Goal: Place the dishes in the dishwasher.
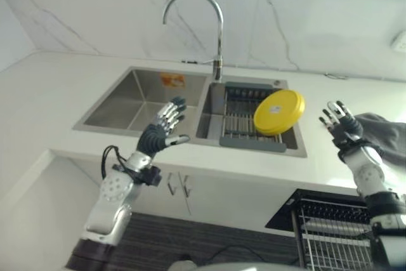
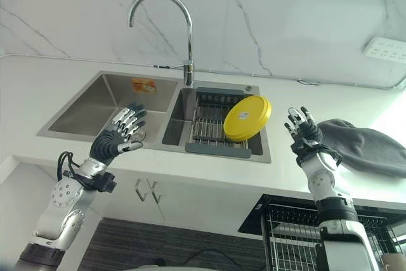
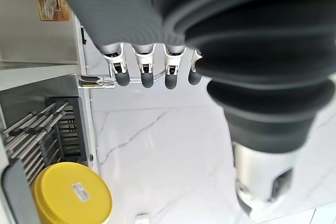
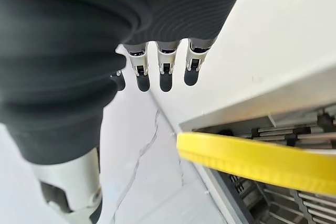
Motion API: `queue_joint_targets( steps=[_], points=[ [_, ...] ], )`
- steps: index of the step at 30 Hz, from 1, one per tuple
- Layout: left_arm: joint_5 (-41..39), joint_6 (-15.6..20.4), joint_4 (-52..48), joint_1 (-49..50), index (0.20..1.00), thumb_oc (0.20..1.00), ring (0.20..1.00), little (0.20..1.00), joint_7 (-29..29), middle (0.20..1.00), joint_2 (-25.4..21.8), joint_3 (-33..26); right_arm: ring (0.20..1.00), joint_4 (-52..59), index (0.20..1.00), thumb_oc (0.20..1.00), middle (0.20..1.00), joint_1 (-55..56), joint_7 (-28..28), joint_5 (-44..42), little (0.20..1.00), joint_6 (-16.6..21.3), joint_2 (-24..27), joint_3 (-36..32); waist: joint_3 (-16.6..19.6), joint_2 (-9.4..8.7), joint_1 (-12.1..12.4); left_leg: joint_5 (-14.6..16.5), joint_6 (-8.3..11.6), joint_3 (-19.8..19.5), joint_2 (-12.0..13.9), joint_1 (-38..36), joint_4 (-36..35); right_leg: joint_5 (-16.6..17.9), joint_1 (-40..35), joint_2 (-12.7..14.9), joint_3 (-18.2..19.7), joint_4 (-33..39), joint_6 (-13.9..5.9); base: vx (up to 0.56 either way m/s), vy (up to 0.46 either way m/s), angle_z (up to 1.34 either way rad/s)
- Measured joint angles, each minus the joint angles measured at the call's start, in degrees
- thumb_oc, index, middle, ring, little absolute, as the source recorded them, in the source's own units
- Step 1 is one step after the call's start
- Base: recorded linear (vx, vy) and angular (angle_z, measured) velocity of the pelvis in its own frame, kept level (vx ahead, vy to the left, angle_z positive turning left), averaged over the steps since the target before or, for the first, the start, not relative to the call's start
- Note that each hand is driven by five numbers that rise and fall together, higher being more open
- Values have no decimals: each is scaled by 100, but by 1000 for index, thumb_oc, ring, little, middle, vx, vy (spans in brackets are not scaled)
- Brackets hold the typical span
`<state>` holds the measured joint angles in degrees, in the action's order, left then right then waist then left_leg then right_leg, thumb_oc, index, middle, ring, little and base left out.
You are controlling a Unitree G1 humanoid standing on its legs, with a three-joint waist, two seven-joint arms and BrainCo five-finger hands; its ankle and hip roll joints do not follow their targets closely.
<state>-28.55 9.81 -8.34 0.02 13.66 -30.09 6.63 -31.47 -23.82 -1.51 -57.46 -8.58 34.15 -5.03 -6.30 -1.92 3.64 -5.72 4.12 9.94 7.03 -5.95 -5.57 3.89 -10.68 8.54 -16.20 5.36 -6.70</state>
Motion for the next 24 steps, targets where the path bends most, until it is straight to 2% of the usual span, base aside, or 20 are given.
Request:
queue_joint_targets(
  steps=[14, 18, 24],
  points=[
    [-15, 0, 44, -28, 1000, 1000, 1000, 1000, -4, 1000, -7, 10, 1000, -774, 1000, 1000, 1000, -487, 382, -227, 1000, -607, 245, 12, 7, 8, 24, -48, 12, -10, 0, -9, 0, 0, -13, -4, -7, 0, 2, 0, 0, 0],
    [-184, 0, 58, -33, 1000, 1000, 1000, 1000, -9, 1000, -73, 15, 1000, -1373, 1000, 1000, 1000, -756, 572, -229, 1000, -852, 448, 135, 11, 13, 172, -52, 10, -51, -4, -8, 0, 1, -37, -4, -42, 0, 3, -16, 1, 4],
    [-185, -1, 60, -65, 1000, 1000, 1000, 1000, -49, 1000, -195, 23, 1000, -1822, 1000, 1000, 1000, -1099, 889, -225, 1000, -1122, 482, 256, 16, 18, 223, -47, 12, -164, -7, -5, 0, -13, -101, -10, -160, 2, 18, 5, -4, 10]
  ],
)
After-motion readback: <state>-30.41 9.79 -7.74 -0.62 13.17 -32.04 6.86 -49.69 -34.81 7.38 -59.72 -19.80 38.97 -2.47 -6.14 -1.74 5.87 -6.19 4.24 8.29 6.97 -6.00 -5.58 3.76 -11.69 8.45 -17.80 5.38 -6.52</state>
